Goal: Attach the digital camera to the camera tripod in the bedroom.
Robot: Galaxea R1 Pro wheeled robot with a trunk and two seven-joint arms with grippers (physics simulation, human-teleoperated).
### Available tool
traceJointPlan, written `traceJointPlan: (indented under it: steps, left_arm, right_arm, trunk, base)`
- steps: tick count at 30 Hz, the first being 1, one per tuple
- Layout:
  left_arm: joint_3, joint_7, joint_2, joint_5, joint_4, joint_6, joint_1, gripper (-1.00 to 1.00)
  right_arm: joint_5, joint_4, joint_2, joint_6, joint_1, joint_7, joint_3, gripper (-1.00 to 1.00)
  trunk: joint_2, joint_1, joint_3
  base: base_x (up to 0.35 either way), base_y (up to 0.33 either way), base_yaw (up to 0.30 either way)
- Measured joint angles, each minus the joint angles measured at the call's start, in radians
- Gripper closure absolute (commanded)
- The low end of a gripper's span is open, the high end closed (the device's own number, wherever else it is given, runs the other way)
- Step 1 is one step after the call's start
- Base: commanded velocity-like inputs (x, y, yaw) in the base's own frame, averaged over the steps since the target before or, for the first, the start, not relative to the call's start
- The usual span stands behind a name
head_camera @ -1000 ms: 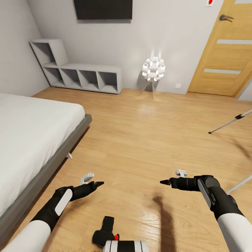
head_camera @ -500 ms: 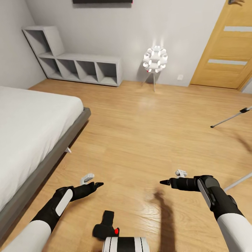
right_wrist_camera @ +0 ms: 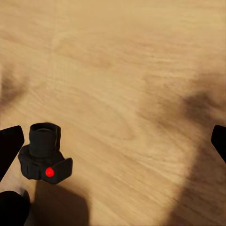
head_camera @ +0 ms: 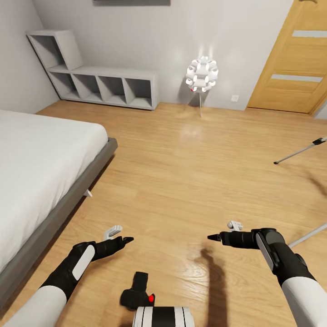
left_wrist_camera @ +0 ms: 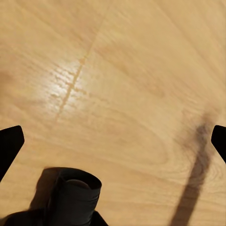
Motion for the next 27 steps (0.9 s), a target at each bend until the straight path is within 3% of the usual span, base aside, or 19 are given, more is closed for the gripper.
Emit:
traceJointPlan:
  steps: [4, 27]
  left_arm:
    - [0.000, 0.000, 0.000, 0.000, -0.001, 0.000, 0.000, -1.00]
    - [0.000, 0.001, 0.000, 0.000, 0.001, 0.000, 0.000, -1.00]
  right_arm:
    - [0.001, 0.002, 0.000, -0.002, 0.000, 0.000, 0.000, -1.00]
    - [0.001, 0.002, 0.000, -0.003, 0.001, 0.000, 0.000, -1.00]
  trunk:
    - [0.000, 0.000, 0.000]
    - [-0.005, 0.010, -0.085]
  base:
    - [0.000, 0.000, 0.000]
    - [0.000, 0.000, 0.000]
